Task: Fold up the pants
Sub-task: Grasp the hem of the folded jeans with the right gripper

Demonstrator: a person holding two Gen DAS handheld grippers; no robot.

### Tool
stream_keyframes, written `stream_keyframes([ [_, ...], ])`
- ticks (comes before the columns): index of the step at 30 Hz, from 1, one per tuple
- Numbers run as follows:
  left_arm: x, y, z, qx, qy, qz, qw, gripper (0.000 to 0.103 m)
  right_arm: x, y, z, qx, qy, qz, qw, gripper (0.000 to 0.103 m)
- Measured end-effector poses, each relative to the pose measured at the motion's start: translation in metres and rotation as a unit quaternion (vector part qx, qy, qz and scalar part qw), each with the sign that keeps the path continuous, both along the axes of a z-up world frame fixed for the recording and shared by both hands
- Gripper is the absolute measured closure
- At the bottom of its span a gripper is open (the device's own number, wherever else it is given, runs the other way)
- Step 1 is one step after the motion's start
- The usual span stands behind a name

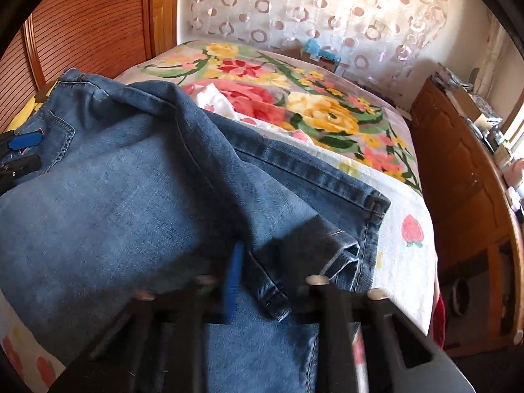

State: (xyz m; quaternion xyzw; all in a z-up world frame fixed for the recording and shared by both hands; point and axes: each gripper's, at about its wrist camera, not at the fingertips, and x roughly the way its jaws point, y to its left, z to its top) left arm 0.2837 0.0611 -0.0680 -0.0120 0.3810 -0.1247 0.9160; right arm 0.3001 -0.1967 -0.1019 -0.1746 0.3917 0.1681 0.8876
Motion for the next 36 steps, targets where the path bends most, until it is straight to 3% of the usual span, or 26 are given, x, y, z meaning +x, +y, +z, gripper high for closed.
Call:
stream_keyframes([
  [2,-0.001,0.002,0.000,-0.004,-0.003,0.001,1.0000,0.033,0.003,-0.002,0.007,0.000,-0.011,0.000,1.000,0.097],
  [8,-0.003,0.007,0.008,-0.014,-0.018,0.007,0.9997,0.033,0.017,-0.013,0.041,0.007,-0.060,-0.032,0.998,0.097],
  [13,-0.007,0.008,0.010,-0.016,-0.029,0.009,0.9994,0.033,0.037,-0.009,0.037,0.003,-0.061,-0.050,0.997,0.097],
  [15,-0.009,0.008,0.010,-0.018,-0.031,0.010,0.9993,0.033,0.040,-0.005,0.029,0.002,-0.049,-0.054,0.997,0.090],
  [17,-0.009,0.008,0.010,-0.016,-0.030,0.009,0.9994,0.033,0.041,-0.003,0.027,0.012,-0.047,-0.062,0.997,0.073],
  [20,-0.009,0.009,0.010,-0.012,-0.029,0.007,0.9995,0.033,0.037,-0.015,0.034,0.044,-0.047,-0.075,0.995,0.056],
  [25,-0.010,0.008,0.011,-0.008,-0.029,0.007,0.9995,0.033,-0.005,-0.040,0.043,0.070,-0.033,-0.082,0.994,0.056],
  [36,-0.008,0.005,0.006,0.000,-0.030,0.006,0.9995,0.033,-0.078,-0.073,0.029,0.093,0.030,-0.094,0.991,0.056],
])
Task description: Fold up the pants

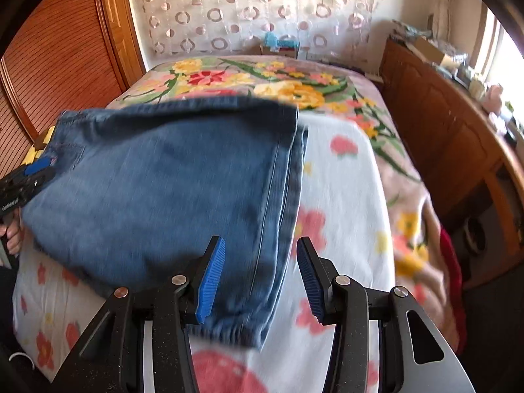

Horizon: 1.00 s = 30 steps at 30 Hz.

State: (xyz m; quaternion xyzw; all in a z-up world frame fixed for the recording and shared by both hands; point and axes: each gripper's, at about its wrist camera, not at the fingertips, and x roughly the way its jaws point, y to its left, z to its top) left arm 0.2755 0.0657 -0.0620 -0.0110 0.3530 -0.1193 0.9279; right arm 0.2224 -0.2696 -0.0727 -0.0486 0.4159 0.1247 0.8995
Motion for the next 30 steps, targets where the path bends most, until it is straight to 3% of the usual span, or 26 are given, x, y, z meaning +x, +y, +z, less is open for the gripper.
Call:
stream_keyframes([
  [6,-0.002,0.001,-0.003,0.005,-0.002,0.000,1.0000,0.033,-0.008,-0.005,-0.008,0.032,0.020,0.002,0.999,0.056],
  [7,-0.002,0.001,-0.003,0.005,-0.003,0.000,1.0000,0.033,-0.010,0.000,-0.009,0.033,0.022,0.006,0.999,0.061],
  [8,-0.003,0.001,-0.003,0.005,-0.003,0.001,1.0000,0.033,-0.011,0.003,-0.008,0.031,0.018,0.010,0.999,0.080],
  [10,-0.003,0.001,-0.002,0.005,-0.005,0.001,1.0000,0.033,-0.017,0.010,-0.003,0.019,0.010,0.022,1.000,0.093],
  [16,-0.004,0.003,-0.001,0.005,-0.006,0.003,1.0000,0.033,-0.041,-0.004,0.018,0.011,-0.027,0.003,1.000,0.098],
  [22,-0.004,0.003,-0.002,0.006,-0.005,0.003,1.0000,0.033,-0.053,-0.023,0.002,0.017,0.002,-0.023,1.000,0.098],
  [25,-0.003,0.003,-0.002,0.008,-0.004,0.002,1.0000,0.033,-0.051,-0.022,0.000,0.044,-0.002,-0.027,0.999,0.098],
  [27,-0.002,0.004,-0.002,0.010,-0.002,0.002,0.9999,0.033,-0.049,-0.019,0.002,0.053,-0.012,-0.028,0.998,0.087],
  [28,-0.002,0.004,-0.003,0.010,-0.002,0.003,0.9999,0.033,-0.046,-0.016,0.004,0.046,-0.016,-0.030,0.998,0.068],
  [29,-0.002,0.004,-0.002,0.010,-0.002,0.003,0.9999,0.033,-0.044,-0.014,0.004,0.043,-0.019,-0.032,0.998,0.057],
  [30,-0.002,0.004,-0.002,0.010,-0.003,0.003,0.9999,0.033,-0.043,-0.013,0.003,0.051,-0.021,-0.029,0.998,0.057],
])
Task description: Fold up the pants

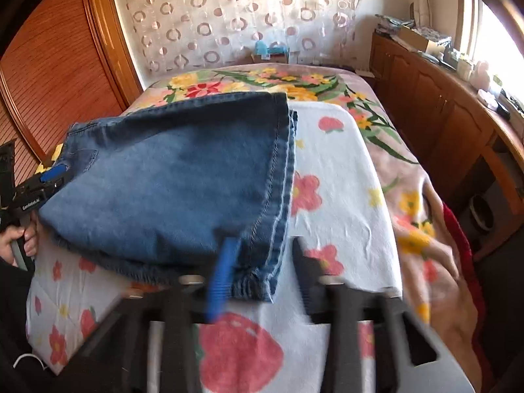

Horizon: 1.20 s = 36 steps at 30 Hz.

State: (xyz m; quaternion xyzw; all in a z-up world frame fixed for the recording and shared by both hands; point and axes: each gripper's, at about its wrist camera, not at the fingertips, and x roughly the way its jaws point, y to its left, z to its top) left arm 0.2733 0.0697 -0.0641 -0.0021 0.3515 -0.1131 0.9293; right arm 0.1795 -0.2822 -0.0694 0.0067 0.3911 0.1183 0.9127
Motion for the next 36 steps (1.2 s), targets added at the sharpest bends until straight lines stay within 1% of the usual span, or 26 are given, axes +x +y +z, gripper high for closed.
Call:
stream_keyframes([
  [3,0.001,0.000,0.000,0.002,-0.001,0.001,1.0000,0.033,0.007,0.002,-0.009,0.015,0.006,0.005,1.000,0.057],
  [7,0.001,0.000,0.000,0.001,-0.001,0.000,1.0000,0.033,0.022,0.003,-0.027,0.033,0.026,0.000,0.999,0.058],
  [8,0.001,0.000,0.000,0.001,-0.001,0.000,1.0000,0.033,0.021,0.004,-0.026,0.033,0.027,0.000,0.999,0.071],
  [10,0.001,-0.001,0.000,0.001,-0.001,0.000,1.0000,0.033,0.019,0.006,-0.025,0.036,0.026,0.008,0.999,0.088],
  [11,0.000,-0.001,0.000,0.001,-0.001,0.000,1.0000,0.033,0.018,0.007,-0.024,0.037,0.024,0.012,0.999,0.093],
  [13,0.001,-0.001,0.000,0.001,-0.001,0.000,1.0000,0.033,0.015,0.007,-0.020,0.039,0.021,0.021,0.999,0.097],
  [16,0.000,-0.001,0.001,0.001,-0.002,0.002,1.0000,0.033,0.006,0.006,-0.015,0.029,0.019,0.021,0.999,0.098],
  [20,0.000,0.006,0.009,-0.007,-0.003,0.005,1.0000,0.033,-0.001,0.001,-0.019,0.018,0.033,0.008,0.999,0.098],
  [25,-0.012,0.032,0.026,0.000,-0.010,0.028,0.9996,0.033,-0.001,0.008,-0.020,0.005,0.033,0.004,0.999,0.098],
  [26,-0.015,0.035,0.027,0.004,-0.010,0.033,0.9994,0.033,0.001,0.011,-0.020,0.001,0.033,0.003,0.999,0.097],
  [27,-0.019,0.043,0.029,0.011,-0.009,0.042,0.9990,0.033,0.001,0.013,-0.020,-0.002,0.031,0.001,1.000,0.092],
  [29,-0.026,0.059,0.029,0.024,-0.005,0.062,0.9978,0.033,0.002,0.015,-0.021,-0.010,0.029,-0.007,1.000,0.064],
  [30,-0.030,0.062,0.027,0.028,-0.003,0.068,0.9973,0.033,0.003,0.014,-0.022,-0.012,0.029,-0.013,0.999,0.059],
  [31,-0.033,0.073,0.026,0.032,0.001,0.080,0.9962,0.033,0.004,0.013,-0.023,-0.011,0.032,-0.017,0.999,0.056],
  [33,-0.037,0.085,0.021,0.037,0.011,0.100,0.9943,0.033,0.006,0.013,-0.028,0.002,0.041,-0.010,0.999,0.055],
  [36,-0.040,0.099,0.013,0.045,0.022,0.126,0.9908,0.033,0.005,0.018,-0.029,-0.007,0.030,-0.005,1.000,0.055],
])
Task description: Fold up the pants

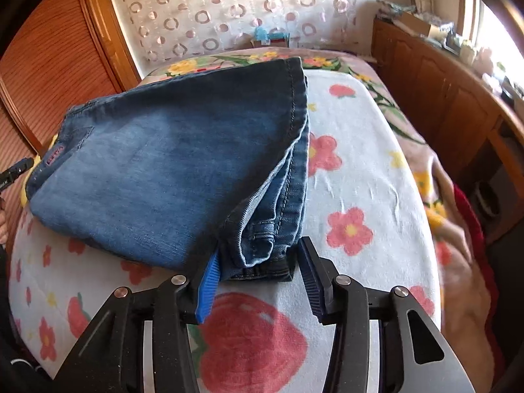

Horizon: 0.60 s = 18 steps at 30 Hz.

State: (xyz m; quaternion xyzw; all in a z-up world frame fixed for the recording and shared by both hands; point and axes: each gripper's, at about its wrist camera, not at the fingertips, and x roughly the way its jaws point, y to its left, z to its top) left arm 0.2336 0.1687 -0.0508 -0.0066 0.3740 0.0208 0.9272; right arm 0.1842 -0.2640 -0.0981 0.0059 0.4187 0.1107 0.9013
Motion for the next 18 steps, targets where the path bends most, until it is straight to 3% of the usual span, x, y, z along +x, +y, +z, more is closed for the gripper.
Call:
stream_keyframes([
  [5,-0.006,0.020,-0.011,0.004,0.015,0.035,0.9993,0.033,-0.006,0.004,-0.003,-0.017,-0.018,0.012,1.000,0.067],
  [18,-0.007,0.047,-0.039,-0.021,0.052,0.071,0.9959,0.033,-0.010,-0.004,-0.006,-0.010,-0.037,0.024,0.999,0.068],
])
